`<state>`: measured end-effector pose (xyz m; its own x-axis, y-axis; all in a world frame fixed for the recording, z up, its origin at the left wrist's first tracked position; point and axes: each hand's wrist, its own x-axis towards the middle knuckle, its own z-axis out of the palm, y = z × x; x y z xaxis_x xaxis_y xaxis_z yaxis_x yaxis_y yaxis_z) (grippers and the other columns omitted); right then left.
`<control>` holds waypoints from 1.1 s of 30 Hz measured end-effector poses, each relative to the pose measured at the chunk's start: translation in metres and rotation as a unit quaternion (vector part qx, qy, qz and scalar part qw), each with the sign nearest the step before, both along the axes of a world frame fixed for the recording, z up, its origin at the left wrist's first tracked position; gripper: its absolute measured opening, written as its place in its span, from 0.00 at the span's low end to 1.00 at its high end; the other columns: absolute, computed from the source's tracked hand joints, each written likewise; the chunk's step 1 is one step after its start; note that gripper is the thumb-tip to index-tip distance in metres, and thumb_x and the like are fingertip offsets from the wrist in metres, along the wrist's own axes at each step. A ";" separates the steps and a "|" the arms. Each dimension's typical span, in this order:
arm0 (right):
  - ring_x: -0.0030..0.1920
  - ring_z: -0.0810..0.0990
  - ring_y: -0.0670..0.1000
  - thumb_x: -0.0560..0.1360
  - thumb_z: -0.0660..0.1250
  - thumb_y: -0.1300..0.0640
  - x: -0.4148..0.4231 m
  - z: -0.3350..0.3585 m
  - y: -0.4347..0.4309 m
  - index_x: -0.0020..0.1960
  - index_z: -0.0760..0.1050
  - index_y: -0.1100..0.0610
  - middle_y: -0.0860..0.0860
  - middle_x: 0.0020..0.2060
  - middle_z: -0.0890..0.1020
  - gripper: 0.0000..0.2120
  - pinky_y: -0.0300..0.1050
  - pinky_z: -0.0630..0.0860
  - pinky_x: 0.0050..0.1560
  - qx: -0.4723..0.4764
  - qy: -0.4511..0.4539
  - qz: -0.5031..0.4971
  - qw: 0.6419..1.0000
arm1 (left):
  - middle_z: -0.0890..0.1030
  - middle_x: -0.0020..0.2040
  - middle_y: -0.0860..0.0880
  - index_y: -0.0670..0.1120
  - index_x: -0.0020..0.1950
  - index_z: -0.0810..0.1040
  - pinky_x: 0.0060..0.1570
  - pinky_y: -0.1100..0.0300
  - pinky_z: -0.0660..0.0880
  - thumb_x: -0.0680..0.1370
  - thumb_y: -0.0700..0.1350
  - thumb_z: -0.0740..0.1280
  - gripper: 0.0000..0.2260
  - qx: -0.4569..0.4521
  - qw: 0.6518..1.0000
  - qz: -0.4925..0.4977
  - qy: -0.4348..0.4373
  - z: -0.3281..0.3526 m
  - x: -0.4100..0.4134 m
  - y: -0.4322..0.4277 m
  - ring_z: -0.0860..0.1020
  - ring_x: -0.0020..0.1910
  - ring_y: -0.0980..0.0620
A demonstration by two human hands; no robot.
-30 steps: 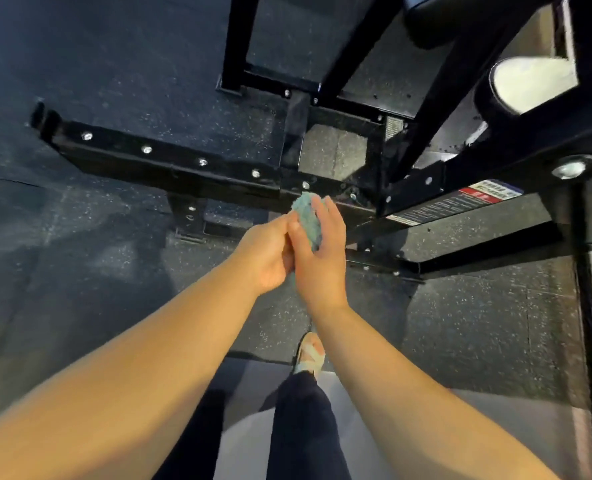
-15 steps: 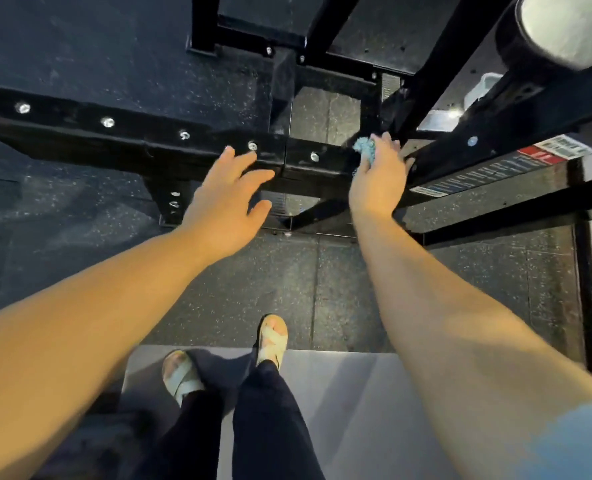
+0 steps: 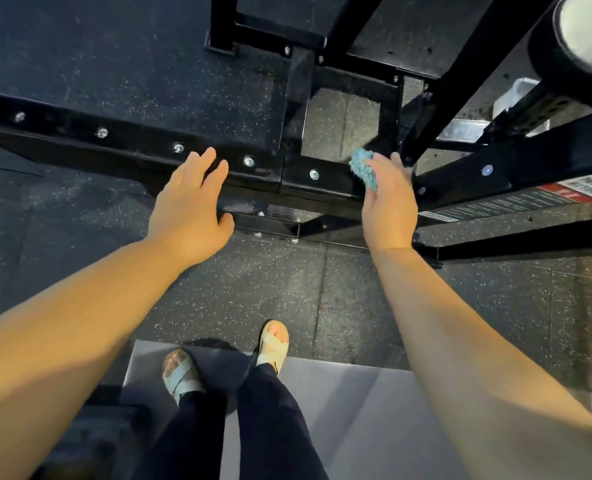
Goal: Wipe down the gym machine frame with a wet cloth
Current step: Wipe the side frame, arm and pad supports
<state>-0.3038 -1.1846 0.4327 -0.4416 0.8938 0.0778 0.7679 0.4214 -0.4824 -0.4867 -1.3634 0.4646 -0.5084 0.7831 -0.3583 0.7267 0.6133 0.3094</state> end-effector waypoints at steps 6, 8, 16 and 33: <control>0.59 0.74 0.56 0.76 0.60 0.68 -0.095 0.003 -0.052 0.60 0.76 0.57 0.55 0.58 0.78 0.15 0.44 0.65 0.62 -0.002 0.012 -0.011 1.000 | 0.55 0.77 0.51 0.47 0.76 0.59 0.73 0.56 0.53 0.79 0.39 0.60 0.25 0.101 0.990 0.041 -0.090 0.001 -0.010 -0.006 0.50 0.77 0.52; 0.53 0.76 0.56 0.75 0.59 0.68 -0.140 0.001 -0.076 0.56 0.77 0.57 0.55 0.51 0.79 0.14 0.44 0.66 0.53 -0.006 0.018 0.044 0.999 | 0.59 0.76 0.49 0.45 0.75 0.60 0.73 0.56 0.53 0.79 0.38 0.61 0.25 0.146 0.983 0.076 -0.078 0.002 -0.021 -0.016 0.52 0.76 0.51; 0.58 0.73 0.56 0.66 0.63 0.73 -0.122 -0.022 -0.058 0.57 0.78 0.62 0.58 0.56 0.80 0.21 0.52 0.72 0.60 0.129 -0.001 0.310 0.942 | 0.49 0.78 0.45 0.44 0.77 0.54 0.74 0.47 0.50 0.79 0.43 0.62 0.29 0.041 0.991 0.127 0.010 -0.008 -0.084 -0.046 0.44 0.77 0.46; 0.57 0.76 0.55 0.73 0.59 0.71 -0.287 0.005 -0.160 0.57 0.75 0.57 0.55 0.57 0.78 0.18 0.44 0.69 0.53 0.043 -0.034 0.249 0.967 | 0.55 0.77 0.49 0.47 0.76 0.59 0.69 0.44 0.62 0.78 0.41 0.63 0.27 0.092 0.979 0.183 0.018 -0.018 -0.162 -0.129 0.61 0.72 0.41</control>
<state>-0.5909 -1.3443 0.4381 -0.8224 0.5602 0.0989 0.4877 0.7839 -0.3844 -0.6487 -1.4921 0.4465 -0.7769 0.5957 -0.2041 0.4812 0.7707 0.4177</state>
